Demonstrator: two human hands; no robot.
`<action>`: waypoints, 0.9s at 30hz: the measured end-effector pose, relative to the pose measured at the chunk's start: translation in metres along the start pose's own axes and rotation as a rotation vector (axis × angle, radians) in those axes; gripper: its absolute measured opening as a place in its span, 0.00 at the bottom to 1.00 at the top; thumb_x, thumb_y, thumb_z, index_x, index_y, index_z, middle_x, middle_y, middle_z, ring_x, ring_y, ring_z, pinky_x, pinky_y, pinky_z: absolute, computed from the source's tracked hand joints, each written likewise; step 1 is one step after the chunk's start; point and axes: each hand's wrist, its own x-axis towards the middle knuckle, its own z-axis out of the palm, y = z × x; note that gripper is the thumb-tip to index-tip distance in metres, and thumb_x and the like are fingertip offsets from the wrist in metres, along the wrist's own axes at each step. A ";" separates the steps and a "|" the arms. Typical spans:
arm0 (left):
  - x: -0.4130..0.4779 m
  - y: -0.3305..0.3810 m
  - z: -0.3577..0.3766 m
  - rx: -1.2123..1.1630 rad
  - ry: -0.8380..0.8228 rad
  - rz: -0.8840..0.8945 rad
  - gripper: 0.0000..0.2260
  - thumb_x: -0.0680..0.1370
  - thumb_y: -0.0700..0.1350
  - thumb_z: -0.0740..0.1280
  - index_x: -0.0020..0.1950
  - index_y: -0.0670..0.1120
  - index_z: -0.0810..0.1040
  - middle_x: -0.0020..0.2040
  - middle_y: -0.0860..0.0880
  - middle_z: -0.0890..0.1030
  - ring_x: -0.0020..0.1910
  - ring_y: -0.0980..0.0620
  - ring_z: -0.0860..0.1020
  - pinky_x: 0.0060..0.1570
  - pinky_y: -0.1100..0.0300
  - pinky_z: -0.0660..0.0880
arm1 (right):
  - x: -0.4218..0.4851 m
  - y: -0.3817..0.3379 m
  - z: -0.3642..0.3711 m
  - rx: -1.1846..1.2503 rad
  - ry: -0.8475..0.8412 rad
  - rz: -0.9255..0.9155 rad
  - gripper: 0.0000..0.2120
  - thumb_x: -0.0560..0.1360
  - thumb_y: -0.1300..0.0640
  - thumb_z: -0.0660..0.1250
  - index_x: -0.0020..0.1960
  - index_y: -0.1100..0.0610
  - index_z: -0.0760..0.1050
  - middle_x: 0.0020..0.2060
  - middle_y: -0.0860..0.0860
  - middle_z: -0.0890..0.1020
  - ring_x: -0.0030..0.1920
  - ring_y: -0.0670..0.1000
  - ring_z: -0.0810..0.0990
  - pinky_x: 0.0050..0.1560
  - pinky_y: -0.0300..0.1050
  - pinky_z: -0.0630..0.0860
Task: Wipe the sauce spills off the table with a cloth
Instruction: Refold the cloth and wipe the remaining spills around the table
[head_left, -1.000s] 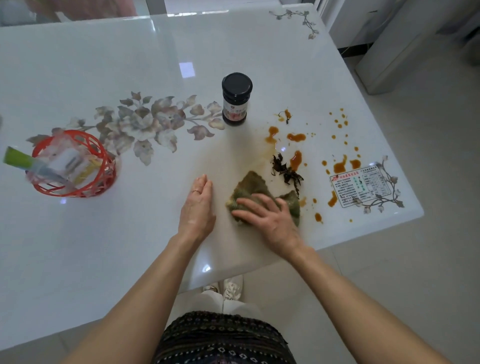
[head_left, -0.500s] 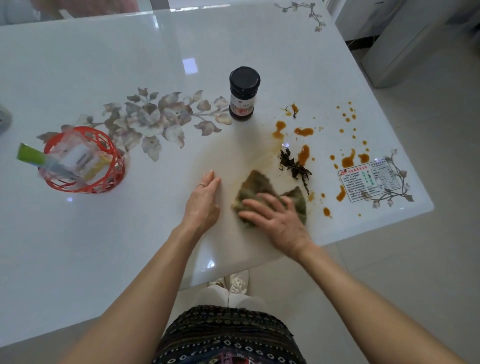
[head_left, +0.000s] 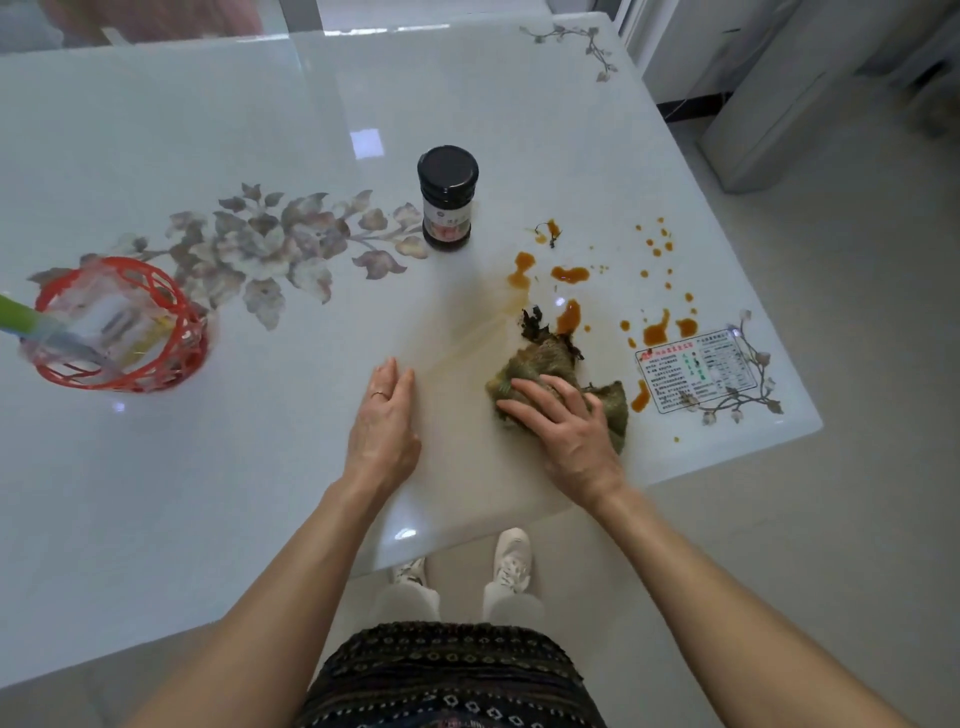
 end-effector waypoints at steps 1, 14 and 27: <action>-0.001 0.003 0.004 0.005 0.017 -0.010 0.35 0.70 0.27 0.55 0.76 0.41 0.52 0.78 0.43 0.48 0.77 0.48 0.46 0.72 0.62 0.43 | 0.003 -0.005 0.000 0.049 0.022 0.056 0.33 0.66 0.66 0.61 0.67 0.44 0.72 0.69 0.45 0.72 0.69 0.55 0.67 0.58 0.62 0.68; 0.001 0.037 0.034 0.039 0.157 -0.178 0.35 0.69 0.27 0.54 0.76 0.37 0.49 0.76 0.38 0.50 0.76 0.42 0.49 0.75 0.56 0.46 | -0.018 0.067 -0.014 0.087 0.016 -0.115 0.33 0.68 0.68 0.57 0.69 0.47 0.71 0.68 0.48 0.74 0.68 0.57 0.69 0.60 0.62 0.67; -0.007 0.044 0.029 0.005 0.139 -0.228 0.33 0.72 0.27 0.51 0.77 0.39 0.48 0.77 0.43 0.50 0.76 0.47 0.50 0.72 0.62 0.45 | -0.033 0.053 -0.007 0.086 -0.051 -0.422 0.31 0.68 0.66 0.55 0.68 0.46 0.72 0.67 0.45 0.74 0.66 0.54 0.69 0.59 0.58 0.64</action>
